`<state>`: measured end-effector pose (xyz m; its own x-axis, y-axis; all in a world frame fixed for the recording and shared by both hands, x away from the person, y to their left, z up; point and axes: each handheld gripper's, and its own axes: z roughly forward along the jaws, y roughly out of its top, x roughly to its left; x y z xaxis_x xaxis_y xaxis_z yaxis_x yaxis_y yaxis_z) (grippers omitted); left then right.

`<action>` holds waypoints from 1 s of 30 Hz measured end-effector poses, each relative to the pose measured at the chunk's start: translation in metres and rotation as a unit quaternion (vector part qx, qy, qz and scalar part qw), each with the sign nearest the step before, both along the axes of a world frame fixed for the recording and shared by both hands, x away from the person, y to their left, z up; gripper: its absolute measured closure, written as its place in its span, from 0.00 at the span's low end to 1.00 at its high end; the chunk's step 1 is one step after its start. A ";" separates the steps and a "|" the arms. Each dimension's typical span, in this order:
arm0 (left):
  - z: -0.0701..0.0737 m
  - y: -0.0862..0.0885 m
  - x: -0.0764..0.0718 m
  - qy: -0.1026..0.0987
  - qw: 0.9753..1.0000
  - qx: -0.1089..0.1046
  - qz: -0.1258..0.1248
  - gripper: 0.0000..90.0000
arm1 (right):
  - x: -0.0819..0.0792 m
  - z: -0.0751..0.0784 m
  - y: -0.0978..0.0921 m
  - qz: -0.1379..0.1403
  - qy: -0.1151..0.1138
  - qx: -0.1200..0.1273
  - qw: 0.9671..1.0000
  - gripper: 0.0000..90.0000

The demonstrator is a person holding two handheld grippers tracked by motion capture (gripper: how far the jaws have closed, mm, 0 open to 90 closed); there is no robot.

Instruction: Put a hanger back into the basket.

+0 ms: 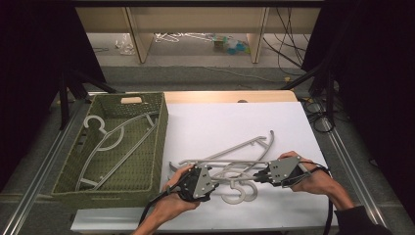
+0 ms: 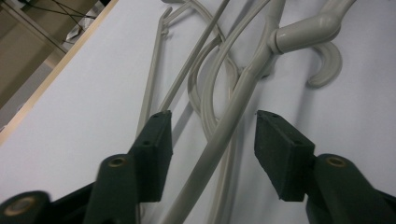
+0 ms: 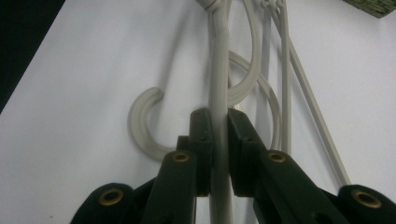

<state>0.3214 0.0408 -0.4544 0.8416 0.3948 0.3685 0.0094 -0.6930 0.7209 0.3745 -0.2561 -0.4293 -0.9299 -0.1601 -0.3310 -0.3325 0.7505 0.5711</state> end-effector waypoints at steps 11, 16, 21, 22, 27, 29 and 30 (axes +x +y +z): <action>-0.007 -0.014 0.014 0.003 0.999 0.026 -0.030 0.69 | -0.001 0.003 0.001 -0.003 -0.003 0.000 1.000 0.91; -0.003 -0.013 0.014 -0.018 0.998 0.035 -0.043 0.77 | -0.001 0.002 0.001 -0.008 -0.003 0.006 1.000 0.90; 0.005 -0.015 0.012 -0.048 0.995 0.060 -0.067 0.81 | 0.000 0.005 -0.002 -0.025 -0.004 0.012 1.000 0.89; 0.006 -0.015 0.012 -0.046 0.995 0.060 -0.070 0.82 | 0.000 0.005 -0.002 -0.030 -0.004 0.016 0.999 0.88; 0.017 -0.017 0.012 -0.070 0.992 0.064 -0.081 0.86 | 0.002 0.011 -0.005 -0.078 0.000 0.044 0.996 0.79; 0.023 -0.018 0.012 -0.068 0.993 0.055 -0.080 0.88 | 0.002 0.015 -0.005 -0.099 -0.006 0.050 0.994 0.71; 0.026 -0.018 0.012 -0.070 0.993 0.053 -0.080 0.88 | 0.002 0.020 -0.006 -0.113 -0.007 0.064 0.992 0.67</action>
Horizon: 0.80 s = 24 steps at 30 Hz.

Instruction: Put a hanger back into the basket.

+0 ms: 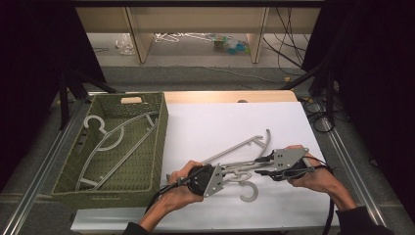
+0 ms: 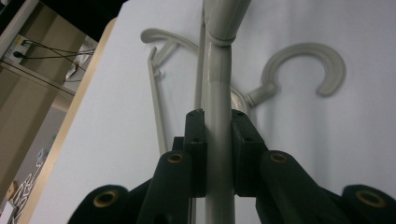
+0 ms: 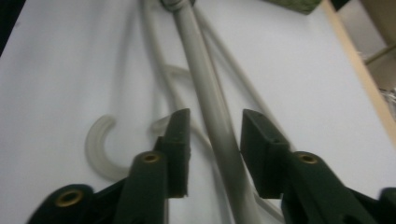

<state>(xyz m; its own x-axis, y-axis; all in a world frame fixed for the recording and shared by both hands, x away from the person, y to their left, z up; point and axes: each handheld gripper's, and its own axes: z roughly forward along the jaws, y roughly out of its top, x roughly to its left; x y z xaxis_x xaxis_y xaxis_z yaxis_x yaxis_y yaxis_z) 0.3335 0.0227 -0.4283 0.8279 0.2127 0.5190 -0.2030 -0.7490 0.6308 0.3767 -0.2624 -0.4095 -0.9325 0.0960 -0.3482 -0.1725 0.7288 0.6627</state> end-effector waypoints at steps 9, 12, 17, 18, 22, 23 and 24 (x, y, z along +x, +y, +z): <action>0.027 0.014 0.010 0.009 0.998 -0.042 0.038 0.88 | -0.006 0.030 -0.002 -0.113 -0.019 0.088 0.990 0.42; 0.038 0.022 0.015 0.021 0.996 -0.063 0.061 0.88 | -0.011 0.034 0.001 -0.122 -0.021 0.084 0.989 0.39; 0.058 0.037 0.023 0.080 0.982 -0.135 0.108 0.88 | -0.020 0.038 0.005 -0.136 0.004 0.128 0.982 0.35; 0.061 0.041 0.024 0.092 0.978 -0.149 0.116 0.88 | -0.021 0.037 0.005 -0.135 0.011 0.134 0.982 0.35; 0.075 0.053 0.023 0.130 0.960 -0.198 0.149 0.88 | -0.025 0.027 0.004 -0.137 0.039 0.145 0.979 0.34; 0.081 0.058 0.022 0.136 0.955 -0.215 0.152 0.88 | -0.026 0.025 0.004 -0.137 0.039 0.145 0.979 0.34; 0.084 0.062 0.021 0.147 0.949 -0.230 0.155 0.88 | -0.028 0.020 0.004 -0.139 0.044 0.144 0.979 0.34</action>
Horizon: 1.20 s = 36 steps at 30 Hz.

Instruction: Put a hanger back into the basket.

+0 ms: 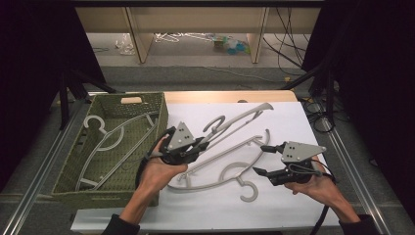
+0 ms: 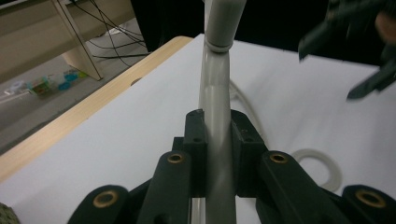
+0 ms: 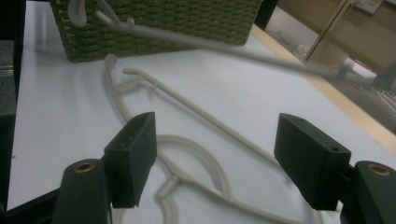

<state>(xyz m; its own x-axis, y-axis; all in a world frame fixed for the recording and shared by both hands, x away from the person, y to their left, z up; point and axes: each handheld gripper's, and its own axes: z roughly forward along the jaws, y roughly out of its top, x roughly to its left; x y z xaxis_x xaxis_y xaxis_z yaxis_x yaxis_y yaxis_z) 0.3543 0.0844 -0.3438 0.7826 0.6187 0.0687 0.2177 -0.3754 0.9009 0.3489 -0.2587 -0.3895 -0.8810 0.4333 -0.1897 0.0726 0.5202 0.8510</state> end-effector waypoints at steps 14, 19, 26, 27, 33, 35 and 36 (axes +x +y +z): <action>0.030 0.044 -0.010 0.086 0.988 -0.131 -0.007 0.88 | -0.015 -0.027 -0.012 -0.001 0.042 0.025 0.999 0.29; 0.034 0.061 -0.008 0.094 0.985 -0.148 0.002 0.88 | -0.018 -0.027 -0.013 -0.003 0.043 0.027 0.999 0.26; 0.045 0.084 -0.005 0.095 0.983 -0.156 0.014 0.88 | -0.021 -0.032 -0.013 0.000 0.046 0.026 0.999 0.26; 0.047 0.088 -0.005 0.094 0.983 -0.158 0.015 0.88 | -0.022 -0.032 -0.013 0.000 0.047 0.025 0.999 0.26; 0.059 0.108 -0.003 0.095 0.982 -0.162 0.025 0.88 | -0.023 -0.032 -0.015 0.001 0.047 0.024 0.999 0.26; 0.060 0.114 -0.002 0.098 0.981 -0.163 0.030 0.88 | -0.023 -0.031 -0.016 0.000 0.050 0.024 0.998 0.26; 0.060 0.116 -0.002 0.098 0.982 -0.161 0.032 0.88 | -0.023 -0.031 -0.016 0.000 0.050 0.023 0.998 0.26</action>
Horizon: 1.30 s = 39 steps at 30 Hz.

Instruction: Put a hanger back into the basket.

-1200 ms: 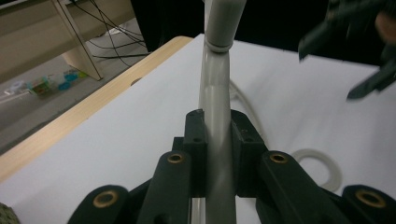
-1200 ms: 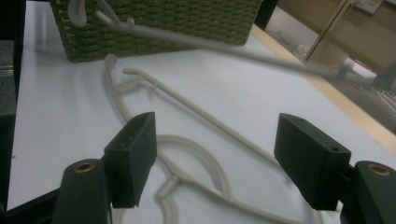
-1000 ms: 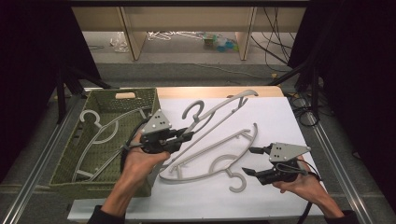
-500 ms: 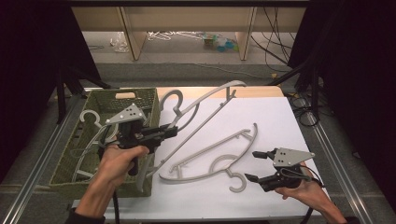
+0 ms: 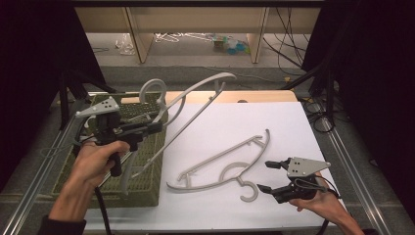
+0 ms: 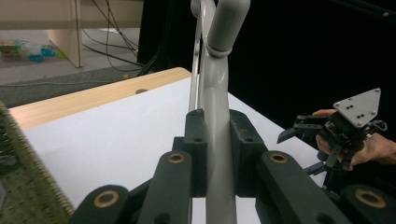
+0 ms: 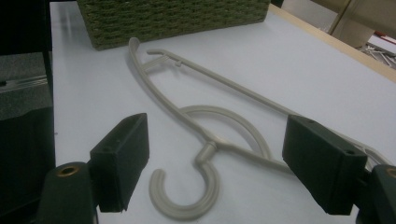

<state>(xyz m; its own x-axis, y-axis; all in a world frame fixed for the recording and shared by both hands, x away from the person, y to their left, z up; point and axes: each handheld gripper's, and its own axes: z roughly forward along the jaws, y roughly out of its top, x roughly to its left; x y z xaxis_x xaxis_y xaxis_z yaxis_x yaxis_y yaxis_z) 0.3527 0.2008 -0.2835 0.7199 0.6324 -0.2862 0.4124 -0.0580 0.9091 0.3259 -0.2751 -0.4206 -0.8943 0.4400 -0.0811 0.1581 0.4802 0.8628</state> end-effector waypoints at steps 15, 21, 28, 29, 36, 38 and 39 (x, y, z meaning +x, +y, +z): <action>-0.013 0.072 0.018 0.018 0.997 -0.017 0.070 0.88 | -0.001 -0.003 0.000 0.003 0.003 -0.002 1.000 0.27; -0.021 0.099 0.024 0.023 0.995 -0.004 0.097 0.88 | 0.000 -0.004 0.000 0.001 0.000 0.003 1.000 0.26; -0.032 0.121 0.031 0.026 0.993 0.017 0.111 0.88 | -0.001 -0.003 0.000 0.005 0.004 -0.003 1.000 0.27; -0.033 0.123 0.031 0.032 0.993 0.013 0.115 0.88 | -0.001 -0.003 0.000 0.005 0.005 -0.002 1.000 0.27; -0.042 0.137 0.035 0.029 0.992 0.028 0.123 0.88 | -0.001 -0.005 0.001 0.004 0.002 0.001 1.000 0.27; -0.045 0.142 0.037 0.027 0.992 0.031 0.121 0.88 | -0.001 -0.004 0.001 0.005 0.002 0.001 1.000 0.27; -0.047 0.143 0.038 0.031 0.992 0.032 0.122 0.88 | -0.001 -0.004 0.001 0.005 0.004 -0.002 1.000 0.27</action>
<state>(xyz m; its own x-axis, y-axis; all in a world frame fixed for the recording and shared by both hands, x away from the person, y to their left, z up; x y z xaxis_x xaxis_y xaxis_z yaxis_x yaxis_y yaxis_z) 0.3908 0.3440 -0.3310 0.5257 0.8036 -0.2789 0.4759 -0.0061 0.8795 0.3249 -0.2746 -0.4243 -0.8996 0.4302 -0.0752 0.1604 0.4856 0.8593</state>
